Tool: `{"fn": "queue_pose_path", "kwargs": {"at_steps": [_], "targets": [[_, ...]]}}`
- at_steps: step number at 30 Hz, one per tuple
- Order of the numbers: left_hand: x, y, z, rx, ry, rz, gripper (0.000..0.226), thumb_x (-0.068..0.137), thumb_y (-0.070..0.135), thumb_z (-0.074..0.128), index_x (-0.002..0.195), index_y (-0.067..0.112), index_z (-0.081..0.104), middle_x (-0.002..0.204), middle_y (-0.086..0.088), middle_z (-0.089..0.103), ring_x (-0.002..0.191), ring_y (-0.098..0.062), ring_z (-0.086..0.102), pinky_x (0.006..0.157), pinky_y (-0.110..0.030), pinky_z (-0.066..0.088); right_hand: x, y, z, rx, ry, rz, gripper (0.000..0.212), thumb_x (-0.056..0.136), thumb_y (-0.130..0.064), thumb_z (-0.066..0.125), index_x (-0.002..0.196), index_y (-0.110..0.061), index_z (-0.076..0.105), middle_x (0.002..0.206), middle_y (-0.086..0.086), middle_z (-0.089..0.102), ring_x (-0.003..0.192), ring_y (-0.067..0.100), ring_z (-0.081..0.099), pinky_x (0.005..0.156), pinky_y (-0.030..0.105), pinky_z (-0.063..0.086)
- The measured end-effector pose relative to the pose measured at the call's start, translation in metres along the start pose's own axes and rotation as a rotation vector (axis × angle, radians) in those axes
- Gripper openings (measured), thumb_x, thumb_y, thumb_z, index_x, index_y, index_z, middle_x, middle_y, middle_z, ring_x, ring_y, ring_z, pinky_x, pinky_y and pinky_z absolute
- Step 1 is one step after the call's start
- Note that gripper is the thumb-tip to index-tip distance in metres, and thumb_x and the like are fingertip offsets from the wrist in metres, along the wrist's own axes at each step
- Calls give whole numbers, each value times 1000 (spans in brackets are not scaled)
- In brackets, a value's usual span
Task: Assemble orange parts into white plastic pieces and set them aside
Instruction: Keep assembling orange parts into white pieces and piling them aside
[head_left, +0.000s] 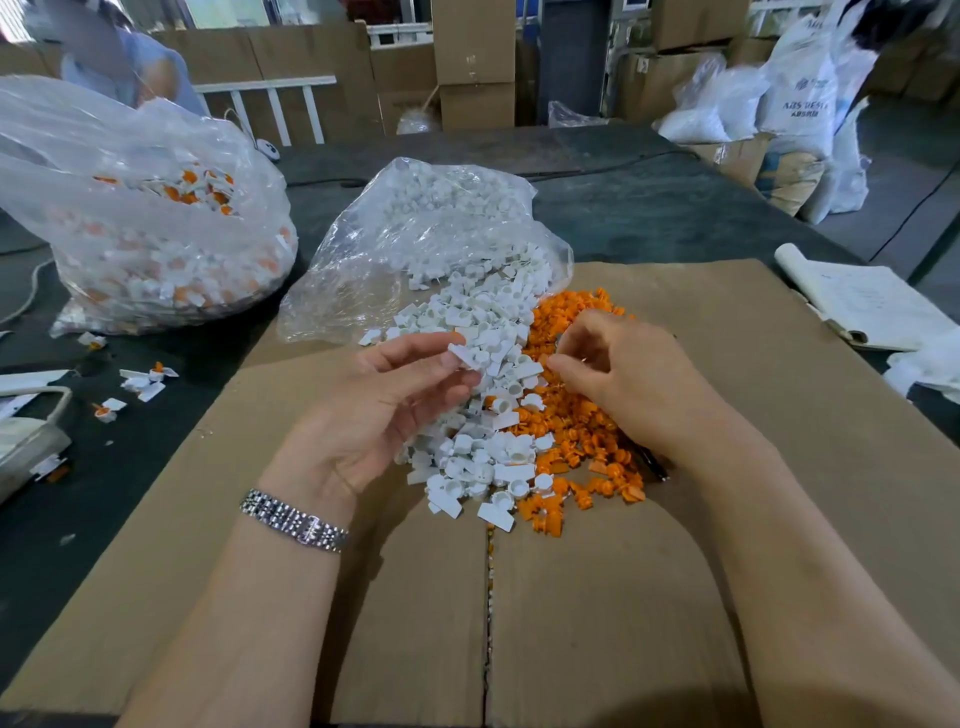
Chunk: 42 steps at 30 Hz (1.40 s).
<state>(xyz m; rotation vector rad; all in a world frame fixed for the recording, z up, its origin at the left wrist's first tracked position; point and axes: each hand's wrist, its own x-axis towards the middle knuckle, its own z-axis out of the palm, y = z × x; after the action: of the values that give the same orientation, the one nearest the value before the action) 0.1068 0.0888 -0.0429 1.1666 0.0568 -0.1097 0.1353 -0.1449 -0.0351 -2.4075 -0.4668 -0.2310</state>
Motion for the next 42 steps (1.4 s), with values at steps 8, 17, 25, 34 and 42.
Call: {"fn": "queue_pose_path", "kwargs": {"at_steps": [8, 17, 25, 34, 42], "targets": [[-3, -5, 10, -18, -155, -61, 21, 81, 3, 72, 100, 6, 82, 100, -18, 78, 91, -26, 78, 70, -21, 60, -3, -17, 2, 673, 23, -105, 12, 86, -19, 76, 95, -12, 78, 85, 0, 76, 63, 14, 69, 66, 17, 55], [-4, -8, 14, -32, -185, -23, 22, 81, 2, 72, 102, 2, 80, 100, -18, 77, 88, -27, 77, 71, -22, 61, -2, -19, 11, 626, 20, -141, 14, 85, -19, 77, 92, -7, 74, 82, 6, 73, 61, 19, 68, 64, 23, 57], [-4, -8, 16, -29, -108, 15, 19, 77, 0, 72, 94, 2, 81, 95, -18, 78, 85, -28, 78, 69, -23, 61, -6, -21, 4, 574, 15, -125, 15, 93, -13, 69, 108, -12, 70, 87, 2, 73, 78, 13, 72, 80, 25, 59], [-5, -12, 17, 161, -70, 119, 22, 78, 7, 75, 99, 5, 81, 100, -21, 77, 89, -29, 77, 78, -26, 61, -10, -26, 6, 304, 75, -191, 10, 89, -17, 75, 98, -15, 77, 89, -6, 71, 83, 9, 68, 78, 27, 57], [-5, -12, 19, 14, -141, 70, 19, 82, 4, 71, 97, 4, 82, 100, -20, 78, 91, -28, 78, 74, -21, 61, -12, -30, 4, 488, 44, -162, 10, 90, -15, 73, 100, -14, 77, 91, -4, 75, 86, 10, 72, 79, 25, 59]]}}
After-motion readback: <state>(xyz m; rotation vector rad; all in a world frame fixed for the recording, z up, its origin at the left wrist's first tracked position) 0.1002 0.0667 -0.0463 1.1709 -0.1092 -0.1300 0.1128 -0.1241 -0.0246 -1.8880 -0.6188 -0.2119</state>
